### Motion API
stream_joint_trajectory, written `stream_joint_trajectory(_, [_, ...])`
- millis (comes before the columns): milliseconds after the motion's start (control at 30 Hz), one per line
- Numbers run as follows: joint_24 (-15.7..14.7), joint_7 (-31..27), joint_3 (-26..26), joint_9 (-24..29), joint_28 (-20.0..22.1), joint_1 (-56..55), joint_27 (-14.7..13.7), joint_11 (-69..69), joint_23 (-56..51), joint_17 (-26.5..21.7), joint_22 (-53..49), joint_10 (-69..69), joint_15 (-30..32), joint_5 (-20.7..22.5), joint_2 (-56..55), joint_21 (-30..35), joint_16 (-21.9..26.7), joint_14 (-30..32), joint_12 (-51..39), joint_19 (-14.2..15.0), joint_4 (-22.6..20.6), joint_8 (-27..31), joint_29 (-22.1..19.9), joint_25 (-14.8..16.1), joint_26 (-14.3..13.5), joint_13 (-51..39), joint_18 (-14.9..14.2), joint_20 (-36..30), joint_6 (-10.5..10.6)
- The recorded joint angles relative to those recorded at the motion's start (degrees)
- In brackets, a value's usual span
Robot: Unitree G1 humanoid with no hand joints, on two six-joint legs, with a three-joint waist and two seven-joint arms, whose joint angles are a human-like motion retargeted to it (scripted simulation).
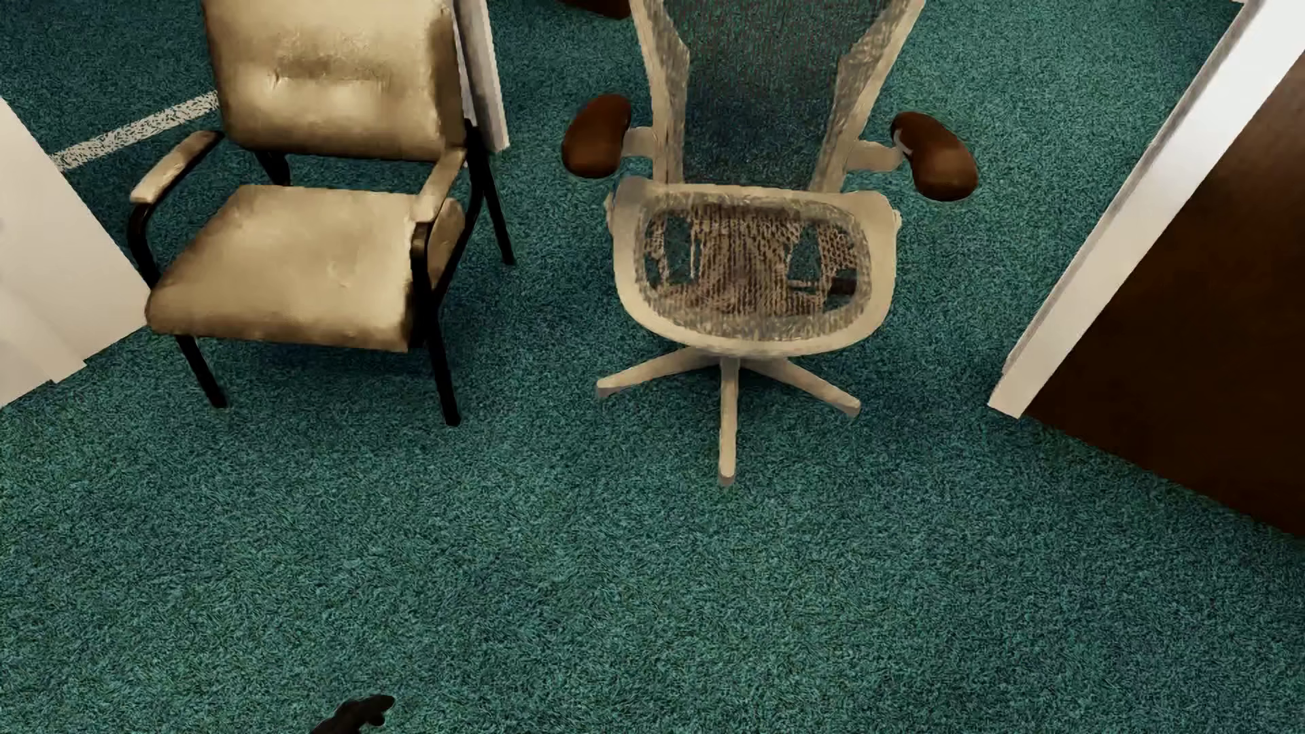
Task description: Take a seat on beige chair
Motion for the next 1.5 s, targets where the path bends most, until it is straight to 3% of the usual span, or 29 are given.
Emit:
stream_joint_trajectory(33, [0.0,0.6,-0.6,-1.3,-4.7,3.7,5.8,-11.0,-1.1,0.7,-1.8,-1.1,2.1,-0.1,-1.5,-0.2,0.4,-1.6,-1.7,-1.3,0.2,-0.4,2.0,-0.9,-2.1,3.3,0.1,-2.7,0.1])
stream_joint_trajectory(67, [-0.3,-0.3,-1.2,-0.7,-0.6,7.2,-1.8,-24.0,3.6,1.3,-1.3,-2.3,3.9,-0.1,-1.5,-1.3,0.4,-3.0,-5.3,-3.1,0.0,-0.1,-0.3,-1.3,-3.3,3.5,-0.3,-5.3,-0.2])
stream_joint_trajectory(100, [-2.9,0.5,-1.2,1.0,0.1,12.9,-13.5,-38.2,8.8,1.8,-1.7,-5.5,8.7,2.4,-0.3,-3.2,0.3,-3.6,-9.0,-6.8,0.3,-2.9,2.3,-0.9,-4.5,2.0,-2.1,-5.8,-0.6])
stream_joint_trajectory(133, [0.5,2.4,-1.5,-1.0,4.4,14.2,40.9,-48.1,11.0,2.3,-3.6,-6.2,13.4,2.5,-1.9,-2.0,0.7,-4.1,-9.8,-7.9,0.0,-5.9,-47.1,-18.0,-0.1,6.2,-2.4,-4.1,-1.3])
stream_joint_trajectory(167, [3.7,2.7,-1.9,-2.0,2.7,16.0,30.7,-48.1,13.8,2.4,-3.6,-6.5,11.2,2.8,-5.7,1.0,0.5,-4.6,-10.2,-9.0,0.0,-6.4,-37.9,-23.9,-2.2,7.4,-3.0,-4.3,-1.5])
stream_joint_trajectory(200, [-6.7,3.4,-2.4,-2.5,7.4,19.1,115.5,-46.2,12.9,2.2,-10.7,-6.6,9.5,4.6,-9.3,-3.7,2.0,-6.6,-9.0,-14.0,1.2,-8.0,-123.1,-26.8,5.5,7.5,-3.2,-3.6,-1.9])
stream_joint_trajectory(233, [-6.0,4.3,-3.8,-3.9,3.0,20.0,118.6,-45.1,14.3,2.6,-12.3,-4.1,11.0,4.2,-9.0,-4.1,3.0,-7.3,-7.2,-13.7,1.5,-7.7,-123.9,-26.8,1.5,7.5,-3.1,-2.4,-2.3])
stream_joint_trajectory(267, [-6.8,3.3,-4.4,-4.4,1.4,20.6,121.8,-39.7,14.6,3.3,-11.8,0.3,7.9,4.2,-9.0,-5.5,3.2,-8.0,-6.4,-13.4,3.0,-7.8,-125.9,-26.2,0.9,7.0,-4.3,-1.9,-2.1])
stream_joint_trajectory(300, [-7.6,3.0,-4.3,-4.9,0.2,19.5,127.3,-39.0,15.2,3.3,-11.0,7.1,15.4,5.0,-8.3,-8.6,3.1,-7.9,-5.5,-13.5,5.3,-8.3,-128.6,-26.8,-0.1,5.9,-4.7,-2.9,-1.2])
stream_joint_trajectory(333, [-9.0,3.7,-3.9,-5.6,1.1,15.1,149.8,-30.8,14.9,3.6,-8.0,19.2,13.2,4.6,-9.9,-9.6,2.8,-3.7,-4.3,-12.1,7.1,-7.9,-152.8,-25.8,0.0,5.9,-4.8,-2.2,-0.5])
stream_joint_trajectory(367, [-13.4,-0.4,-3.6,-4.9,2.6,10.7,24.6,-30.6,9.6,0.7,-3.7,31.6,13.3,7.9,-7.9,-6.7,0.3,5.2,-4.3,-9.9,9.4,-0.8,-40.0,1.8,-0.2,0.4,-9.2,-4.3,2.5])
stream_joint_trajectory(400, [-7.5,2.1,-1.9,-4.3,-0.8,5.4,-0.5,-31.9,-0.7,0.6,-2.2,42.6,12.4,10.4,-3.4,-3.1,0.3,17.6,-2.3,-14.4,10.9,-1.8,4.2,1.9,1.5,0.3,-5.8,-6.3,1.3])
stream_joint_trajectory(467, [-7.7,-1.1,1.6,-4.0,0.5,-7.9,0.2,-34.2,-1.5,-1.7,-1.4,61.9,9.7,13.3,3.0,1.4,0.0,7.6,0.6,-17.1,9.2,0.3,3.2,5.0,2.9,-4.5,-2.7,-5.7,0.5])
stream_joint_trajectory(533, [-9.3,-6.1,4.1,-1.4,1.6,-16.8,0.5,-38.2,-4.5,-2.9,-2.3,65.9,6.9,16.8,12.2,7.1,0.6,2.2,3.3,-19.0,7.0,3.1,1.5,9.6,3.7,-11.5,-5.1,-1.8,0.0])
stream_joint_trajectory(567, [-9.6,-7.3,5.4,-1.7,3.6,-20.7,0.8,-40.0,-7.0,-3.2,-2.6,63.4,4.6,17.0,16.4,8.6,0.7,0.7,6.0,-19.0,5.1,3.3,0.6,11.0,5.0,-13.7,-3.6,-1.3,-0.6])
stream_joint_trajectory(733, [-7.9,-13.2,7.4,-2.2,2.3,-25.5,-2.7,-31.3,-15.5,1.0,-0.9,15.6,-7.6,14.7,19.3,18.6,0.2,4.7,9.6,-13.8,2.6,8.1,1.1,4.7,3.7,-27.4,1.8,-0.1,-0.4])
stream_joint_trajectory(800, [-5.8,-14.6,6.9,-2.9,-0.8,-22.4,-3.8,-25.7,-17.8,4.3,-2.2,-3.4,-10.4,12.4,17.1,22.2,1.5,11.5,12.1,-9.7,7.7,10.7,2.9,2.5,1.1,-26.4,-8.7,2.6,-0.8])
stream_joint_trajectory(900, [-4.0,-9.5,5.4,-1.3,-1.6,-23.0,-4.3,-21.9,-21.1,2.3,-3.6,0.2,-8.6,9.8,13.3,22.7,1.6,18.6,13.3,-5.9,9.9,12.0,4.6,-1.8,2.5,-21.7,-12.6,5.1,0.2])
stream_joint_trajectory(933, [-3.6,-11.0,5.0,-0.3,-0.6,-20.9,-4.3,-21.6,-20.6,0.4,-2.5,2.8,-8.8,9.4,12.3,22.2,1.3,10.5,13.4,-4.7,9.9,14.0,6.7,-1.8,1.8,-21.0,-10.8,4.5,0.8])
stream_joint_trajectory(967, [-2.4,-12.5,3.9,-1.7,0.2,-23.6,-4.5,-19.5,-19.5,-0.9,-2.1,7.4,-10.1,8.9,9.8,20.6,2.5,9.7,14.2,-5.6,10.6,16.1,8.3,-1.7,1.8,-19.6,-11.9,3.2,0.3])
stream_joint_trajectory(1033, [-0.3,-4.4,3.9,1.4,-3.4,-22.9,-0.4,-9.2,-14.0,-3.0,-2.5,10.4,-11.0,5.5,4.7,14.5,5.0,7.0,11.7,-8.3,8.4,11.1,3.5,-3.2,0.6,-17.8,-7.5,3.4,-2.1])
stream_joint_trajectory(1067, [0.1,-3.3,4.2,2.4,-2.3,-21.1,3.2,-6.8,-11.3,-4.4,-2.4,11.3,-9.6,5.2,4.2,13.7,4.9,3.5,11.7,-12.4,8.3,8.7,-0.3,0.1,0.9,-16.9,-5.2,5.0,-1.8])
stream_joint_trajectory(1133, [-1.2,-1.9,4.5,3.3,1.2,-16.5,4.1,-7.3,-6.9,-8.2,-1.8,10.2,-9.4,2.7,6.5,13.0,3.8,-0.5,12.1,-9.4,6.5,2.6,-1.5,6.0,5.4,-17.5,-2.8,8.6,-2.1])
stream_joint_trajectory(1167, [-3.1,0.1,4.9,3.2,-2.5,-17.5,3.4,-9.7,-6.3,-10.8,-2.9,12.4,-10.1,3.5,8.3,12.1,3.5,-2.2,12.9,-8.1,7.2,-0.2,0.3,5.1,0.5,-18.6,-1.2,9.6,-1.1])
stream_joint_trajectory(1200, [-0.9,3.0,4.2,5.0,-4.0,-12.2,2.7,-12.1,-6.2,-12.4,-2.6,7.9,-11.6,0.6,13.4,11.6,3.6,-1.2,13.7,-6.7,3.3,-6.4,0.5,4.1,-0.6,-18.7,1.4,11.6,-2.7])
stream_joint_trajectory(1267, [-2.3,3.2,5.1,2.2,-3.8,-16.6,3.0,-21.4,-7.3,-15.4,-1.2,10.4,-7.3,2.3,16.6,8.5,2.5,-1.3,14.3,-9.3,4.0,-9.8,-1.0,4.4,-0.9,-17.9,2.9,7.6,-0.6])
stream_joint_trajectory(1367, [-3.4,3.6,6.0,4.8,-0.8,-19.2,5.1,-32.8,-7.2,-14.5,-2.9,10.2,-4.2,3.4,15.9,9.3,1.9,-0.6,11.9,-12.4,2.6,-9.1,-5.9,8.2,0.6,-19.5,2.5,8.0,-1.3])
stream_joint_trajectory(1400, [-4.1,2.4,5.9,7.1,-1.8,-23.3,2.3,-31.4,-5.7,-14.2,-1.8,15.8,-4.2,2.5,13.0,11.2,0.5,-2.2,9.7,-12.3,3.6,-8.0,-8.5,8.1,-2.5,-21.0,0.7,5.7,-0.5])
stream_joint_trajectory(1500, [-3.0,-4.0,5.6,12.4,-1.4,-40.3,1.8,-18.2,-4.9,-12.8,-6.0,38.4,-7.5,-3.2,-1.4,12.6,2.0,-5.2,5.2,-7.3,9.6,-6.0,-6.5,7.2,-1.7,-23.1,-3.9,2.1,-0.4])
